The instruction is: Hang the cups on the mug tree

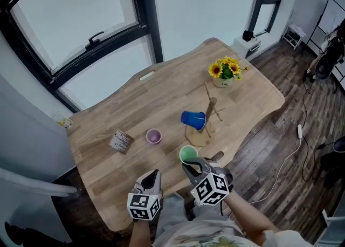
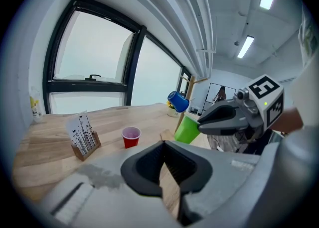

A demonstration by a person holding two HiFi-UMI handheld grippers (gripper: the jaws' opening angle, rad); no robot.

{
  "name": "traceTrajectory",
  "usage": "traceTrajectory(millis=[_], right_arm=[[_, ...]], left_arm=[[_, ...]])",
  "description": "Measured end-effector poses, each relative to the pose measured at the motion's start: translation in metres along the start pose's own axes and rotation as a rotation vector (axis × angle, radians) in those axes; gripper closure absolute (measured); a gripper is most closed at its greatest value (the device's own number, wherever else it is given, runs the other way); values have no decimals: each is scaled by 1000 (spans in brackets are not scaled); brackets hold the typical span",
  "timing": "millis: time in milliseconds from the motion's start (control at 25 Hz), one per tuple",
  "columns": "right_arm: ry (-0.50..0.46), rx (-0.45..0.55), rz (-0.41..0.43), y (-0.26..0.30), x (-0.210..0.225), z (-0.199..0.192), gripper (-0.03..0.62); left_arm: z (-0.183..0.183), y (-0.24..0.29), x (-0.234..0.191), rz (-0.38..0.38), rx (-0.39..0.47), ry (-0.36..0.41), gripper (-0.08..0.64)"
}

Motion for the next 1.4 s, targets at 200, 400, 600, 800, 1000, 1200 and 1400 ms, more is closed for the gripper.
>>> traceTrajectory(millis=[200,400,600,800,1000,1200,1400], right_arm=[[35,60,-32,-10,12,18,569],[122,141,-29,-19,19,33,569],[144,190,-40,-24,27,44,569],[186,254,-45,-33,36,54,569],[272,341,-56,-46,54,67,569],[297,368,-95,-49,73,71,569],[369,410,-141,-50,99,80,569]], left_arm=[[-1,-1,2,-1,3,-1,555],[-2,-3,5,-3,1,-1,555],[-4,-5,7,-5,0,2,555],[-2,-7,8,-2,2,8,555],[-1,-9,6,5,5,7,555],[-1,-12,7,10,2,6,555],[1,-14,3,17,2,2,555]])
Point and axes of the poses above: the fingertips, and each gripper's own axes: y forward along the fingers, x to its right, z out of its top, the point moved 1 cm from there along -y, backward along the fingers, and after that the axes turned 14 degrees about -y, right-handed, at the moved point
